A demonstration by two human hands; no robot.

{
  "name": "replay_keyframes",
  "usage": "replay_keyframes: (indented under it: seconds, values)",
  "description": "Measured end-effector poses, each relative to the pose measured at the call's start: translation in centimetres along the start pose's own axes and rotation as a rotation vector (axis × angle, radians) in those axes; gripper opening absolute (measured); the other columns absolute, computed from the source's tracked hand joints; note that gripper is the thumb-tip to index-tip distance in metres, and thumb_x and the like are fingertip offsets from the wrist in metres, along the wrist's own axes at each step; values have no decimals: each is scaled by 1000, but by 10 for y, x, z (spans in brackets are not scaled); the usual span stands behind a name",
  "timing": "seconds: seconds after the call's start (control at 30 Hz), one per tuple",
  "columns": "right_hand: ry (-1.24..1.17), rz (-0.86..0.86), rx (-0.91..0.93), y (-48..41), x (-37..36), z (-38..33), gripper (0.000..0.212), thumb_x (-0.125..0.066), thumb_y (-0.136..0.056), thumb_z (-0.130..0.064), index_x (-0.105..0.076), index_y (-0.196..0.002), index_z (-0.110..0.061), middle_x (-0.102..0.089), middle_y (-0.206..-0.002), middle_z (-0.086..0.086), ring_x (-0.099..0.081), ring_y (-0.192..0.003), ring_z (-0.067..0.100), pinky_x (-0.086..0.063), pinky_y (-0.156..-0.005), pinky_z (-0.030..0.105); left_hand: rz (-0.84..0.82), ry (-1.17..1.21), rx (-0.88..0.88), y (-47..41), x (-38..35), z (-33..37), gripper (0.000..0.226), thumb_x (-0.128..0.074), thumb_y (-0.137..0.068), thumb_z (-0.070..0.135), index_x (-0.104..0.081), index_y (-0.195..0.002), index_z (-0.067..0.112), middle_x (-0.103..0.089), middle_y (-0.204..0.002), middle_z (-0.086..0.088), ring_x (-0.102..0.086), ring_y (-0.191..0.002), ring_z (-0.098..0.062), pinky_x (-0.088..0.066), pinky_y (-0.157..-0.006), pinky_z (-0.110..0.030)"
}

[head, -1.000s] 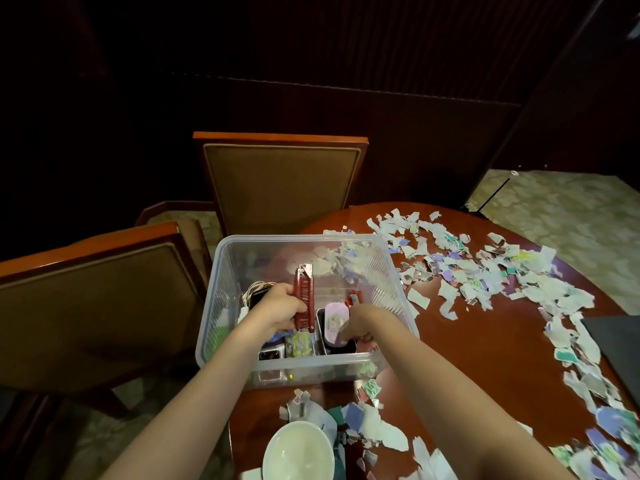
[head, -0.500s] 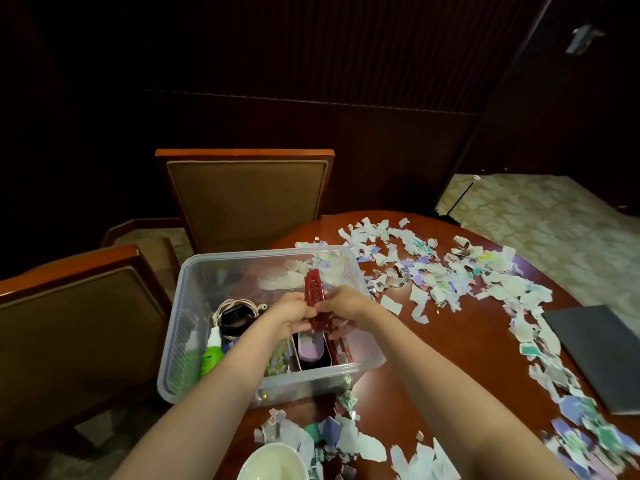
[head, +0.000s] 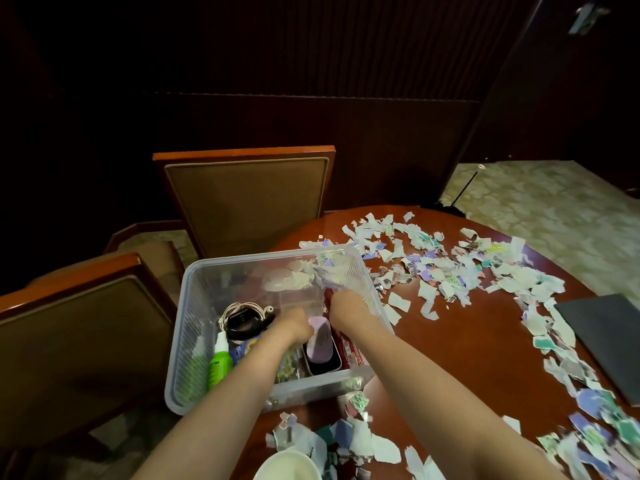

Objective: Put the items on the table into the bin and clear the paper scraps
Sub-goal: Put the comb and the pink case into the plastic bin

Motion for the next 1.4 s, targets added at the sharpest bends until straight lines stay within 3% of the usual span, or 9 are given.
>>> replay_keyframes:
  seconds: [0.17,0.27,0.37,0.53,0.63,0.77,0.97,1.1,1.4]
  values:
    - [79,-17,20,-1,-11,0,33,-42,-97,-6,-51,-128,-1,-53,-133,13,-51,-123,26,-44,-100,34,-73,-169,33,6,-2,10,36,-33,-99,10,-47,-131,-1,-55,-130,-20,-59,-110,-31,-48,-85,-36]
    - [105,14,47,1,-9,2,35,-41,-97,-8,-49,-131,-2,-51,-135,13,-49,-125,26,-42,-100,33,-111,-134,34,7,-7,14,35,-35,-98,5,-47,-131,2,-62,-104,-22,-62,-81,-33,-50,-68,-34]
    - [128,31,72,-1,-6,1,36,-43,-98,-11,-48,-132,-3,-49,-138,12,-47,-128,26,-42,-100,32,-156,-23,53,1,-13,11,31,-40,-96,8,-52,-124,9,-44,-73,-5,-41,-55,-16,-36,-52,-23]
    - [97,62,147,8,5,-3,39,-52,-94,-16,-50,-129,0,-52,-131,15,-52,-120,29,-44,-97,33,-182,-44,82,6,-12,11,38,-43,-96,16,-45,-131,1,-46,-91,-9,-39,-54,-14,-37,-47,-20]
    - [2,156,247,21,24,-5,25,-48,-93,-8,-58,-114,2,-61,-113,19,-58,-105,32,-45,-78,33,-148,-119,62,14,-2,21,39,-41,-96,13,-44,-130,-6,-49,-88,-11,-41,-53,-15,-34,-45,-20]
    - [-268,363,291,48,58,11,21,-43,-90,-2,-59,-103,-1,-65,-101,17,-57,-86,28,-40,-67,27,-121,-71,-6,21,11,40,35,-44,-95,11,-51,-126,-5,-60,-121,-15,-57,-74,-21,-43,-54,-22]
    - [-504,525,210,74,86,62,24,-42,-88,-2,-65,-96,-3,-68,-96,9,-52,-77,17,-36,-67,22,56,266,-130,38,42,79,20,-44,-96,10,-57,-81,11,-56,-74,-4,-47,-53,-12,-38,-41,-17]
    - [-510,508,115,79,77,110,25,-42,-88,-4,-66,-96,-7,-67,-91,9,-55,-74,21,-44,-65,26,151,452,-199,45,49,112,20,-39,-96,9,-56,-87,16,-57,-80,0,-53,-61,-13,-40,-45,-19]
    - [-501,438,-65,103,44,218,24,-45,-86,-5,-68,-96,-8,-68,-102,7,-61,-95,25,-48,-79,31,68,505,-372,49,-8,207,18,-44,-95,9,-59,-94,18,-62,-79,3,-57,-63,-10,-46,-53,-19]
Point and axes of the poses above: each hand's wrist, its own y-axis away from the middle knuckle, its own x-axis out of the back of the hand, z = x × y, the point moved 7 cm from there along -y, towards the middle knuckle
